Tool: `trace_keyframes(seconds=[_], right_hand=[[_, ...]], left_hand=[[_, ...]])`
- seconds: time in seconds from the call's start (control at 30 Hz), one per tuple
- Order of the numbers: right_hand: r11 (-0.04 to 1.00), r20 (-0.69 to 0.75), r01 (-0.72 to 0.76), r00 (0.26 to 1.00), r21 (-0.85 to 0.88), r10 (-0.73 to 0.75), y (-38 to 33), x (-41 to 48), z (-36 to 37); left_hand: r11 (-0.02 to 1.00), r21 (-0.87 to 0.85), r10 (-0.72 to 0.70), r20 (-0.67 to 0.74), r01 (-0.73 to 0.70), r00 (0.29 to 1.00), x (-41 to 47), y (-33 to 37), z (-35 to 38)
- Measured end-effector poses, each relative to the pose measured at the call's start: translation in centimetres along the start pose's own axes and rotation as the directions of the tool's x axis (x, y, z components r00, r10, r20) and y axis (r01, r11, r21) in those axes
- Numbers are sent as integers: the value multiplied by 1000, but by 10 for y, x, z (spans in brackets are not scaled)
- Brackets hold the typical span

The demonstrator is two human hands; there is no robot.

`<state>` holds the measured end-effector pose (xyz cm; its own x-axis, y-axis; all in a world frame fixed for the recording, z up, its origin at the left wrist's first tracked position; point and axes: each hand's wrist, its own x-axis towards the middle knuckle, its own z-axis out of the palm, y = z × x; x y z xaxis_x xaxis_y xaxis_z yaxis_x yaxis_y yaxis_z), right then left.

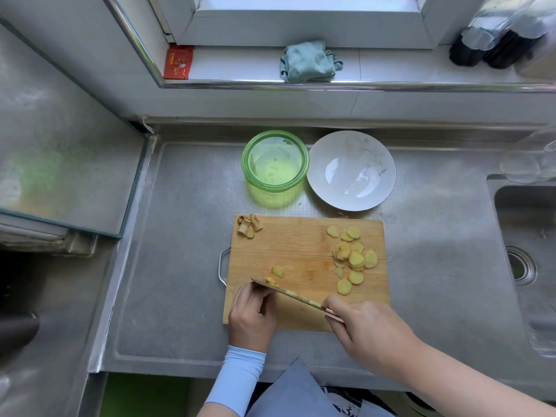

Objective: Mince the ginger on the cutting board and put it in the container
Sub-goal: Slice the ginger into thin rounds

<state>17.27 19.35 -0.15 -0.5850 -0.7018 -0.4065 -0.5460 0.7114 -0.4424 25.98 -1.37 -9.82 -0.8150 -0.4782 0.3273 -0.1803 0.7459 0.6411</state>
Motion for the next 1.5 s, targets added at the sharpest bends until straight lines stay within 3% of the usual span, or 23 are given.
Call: trace_keyframes(seconds=[0.43, 0.7, 0.93, 1.5], right_hand=[[999, 100, -43, 994, -23, 45, -16, 33, -3], [1000, 68, 9, 998, -8, -9, -21, 39, -3], [1000, 36, -2, 999, 23, 2, -8, 14, -5], [999, 39, -24, 999, 24, 23, -4, 5, -4]], left_hand=[[1000, 11, -8, -5, 8, 1000, -4, -4, 3], [999, 25, -25, 13, 25, 1000, -6, -1, 3], [1000, 17, 5, -64, -4, 998, -4, -1, 2], [999, 7, 40, -13, -40, 999, -8, -3, 2]])
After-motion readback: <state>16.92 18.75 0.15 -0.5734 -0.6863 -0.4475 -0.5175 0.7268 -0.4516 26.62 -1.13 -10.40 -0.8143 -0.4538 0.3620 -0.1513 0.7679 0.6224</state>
